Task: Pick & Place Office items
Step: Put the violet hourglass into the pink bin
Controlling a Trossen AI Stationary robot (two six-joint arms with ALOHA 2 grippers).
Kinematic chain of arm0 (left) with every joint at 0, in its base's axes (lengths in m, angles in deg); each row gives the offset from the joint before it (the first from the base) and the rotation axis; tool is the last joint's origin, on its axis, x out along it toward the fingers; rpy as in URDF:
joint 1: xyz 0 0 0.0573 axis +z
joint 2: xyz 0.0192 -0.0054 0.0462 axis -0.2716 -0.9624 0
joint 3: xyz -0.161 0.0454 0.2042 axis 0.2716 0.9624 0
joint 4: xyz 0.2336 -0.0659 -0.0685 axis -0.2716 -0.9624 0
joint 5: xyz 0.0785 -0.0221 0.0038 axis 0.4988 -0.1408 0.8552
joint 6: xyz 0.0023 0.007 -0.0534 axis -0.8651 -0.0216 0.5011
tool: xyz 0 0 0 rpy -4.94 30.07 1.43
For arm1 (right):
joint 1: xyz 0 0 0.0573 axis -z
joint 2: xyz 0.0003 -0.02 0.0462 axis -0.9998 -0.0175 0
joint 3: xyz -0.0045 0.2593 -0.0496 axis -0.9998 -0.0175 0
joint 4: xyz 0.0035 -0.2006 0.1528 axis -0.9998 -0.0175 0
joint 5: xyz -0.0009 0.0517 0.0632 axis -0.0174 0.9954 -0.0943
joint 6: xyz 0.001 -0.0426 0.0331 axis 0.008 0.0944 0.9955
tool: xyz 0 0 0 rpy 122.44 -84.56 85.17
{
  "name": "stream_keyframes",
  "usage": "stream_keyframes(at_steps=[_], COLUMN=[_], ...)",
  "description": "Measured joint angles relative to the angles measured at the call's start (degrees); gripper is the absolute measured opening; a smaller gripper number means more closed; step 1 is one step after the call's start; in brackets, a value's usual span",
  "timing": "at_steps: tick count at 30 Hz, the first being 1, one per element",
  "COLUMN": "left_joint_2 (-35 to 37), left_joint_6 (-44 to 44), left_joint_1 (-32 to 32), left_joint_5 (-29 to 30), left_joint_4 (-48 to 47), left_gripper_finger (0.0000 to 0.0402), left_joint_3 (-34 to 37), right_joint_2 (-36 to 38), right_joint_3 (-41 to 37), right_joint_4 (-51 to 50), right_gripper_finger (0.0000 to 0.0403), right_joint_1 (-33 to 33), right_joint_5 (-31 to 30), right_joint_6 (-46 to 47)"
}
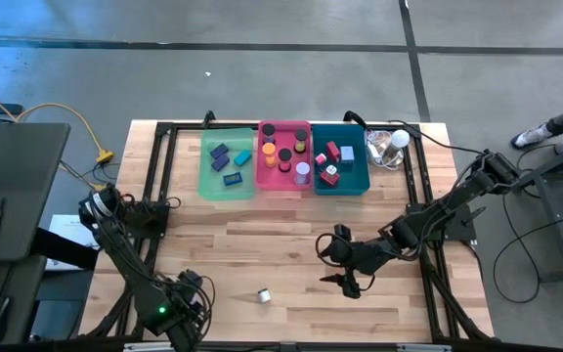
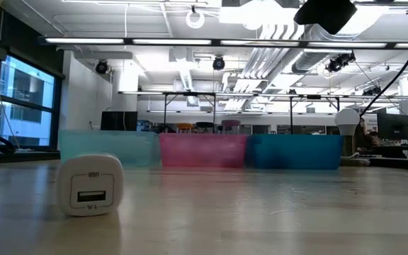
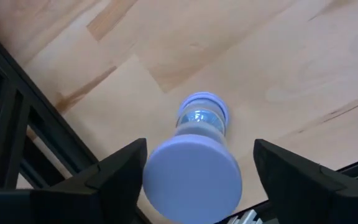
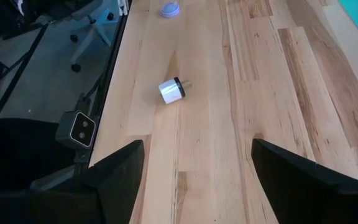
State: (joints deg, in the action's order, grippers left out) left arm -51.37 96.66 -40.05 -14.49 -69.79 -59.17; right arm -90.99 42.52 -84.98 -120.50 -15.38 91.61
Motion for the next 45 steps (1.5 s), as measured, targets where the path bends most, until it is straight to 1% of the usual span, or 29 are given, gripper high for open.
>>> stream_keyframes(at_steps=[4,9,11,16,20,26,35,40,45], left_joint_2=[0.0,0.0,0.0,0.0,0.1,0.1,0.1,0.1,0.0], left_joint_6=[0.1,0.2,0.2,0.4,-3.6,-16.2,-39.3,-51.3,-60.4], left_joint_1=[0.0,0.0,0.0,1.0,3.4,10.3,24.2,32.5,39.5], left_joint_5=[1.7,1.8,1.7,0.9,1.6,-0.2,-0.6,-0.2,-0.2], left_joint_4=[0.1,0.2,0.2,0.4,1.4,1.5,1.4,1.6,1.7], left_gripper_finger=[0.0252,0.0204,0.0191,0.0191,0.0191,0.0191,0.0191,0.0191,0.0191], left_joint_3=[0.0,0.0,0.0,0.0,0.0,-0.3,-0.9,-0.9,-1.6], right_joint_2=[0.0,0.0,0.0,0.0,0.0,0.0,0.0,0.0,0.0], right_joint_3=[0.0,0.0,0.0,0.0,0.0,0.0,0.0,0.0,0.0], right_joint_4=[0.0,0.0,0.0,0.0,0.0,0.0,0.0,0.0,0.0], right_gripper_finger=[0.0286,0.0286,0.0286,0.0286,0.0286,0.0286,0.0286,0.0286,0.0286], right_joint_1=[0.0,0.0,0.0,0.0,0.0,0.0,-2.4,-5.2,-8.2], right_joint_5=[0.0,0.0,0.0,0.0,0.0,0.0,-0.5,-5.5,-8.0], right_joint_6=[0.0,-0.1,-0.1,-0.1,-1.2,-1.5,-1.7,-2.5,-2.7])
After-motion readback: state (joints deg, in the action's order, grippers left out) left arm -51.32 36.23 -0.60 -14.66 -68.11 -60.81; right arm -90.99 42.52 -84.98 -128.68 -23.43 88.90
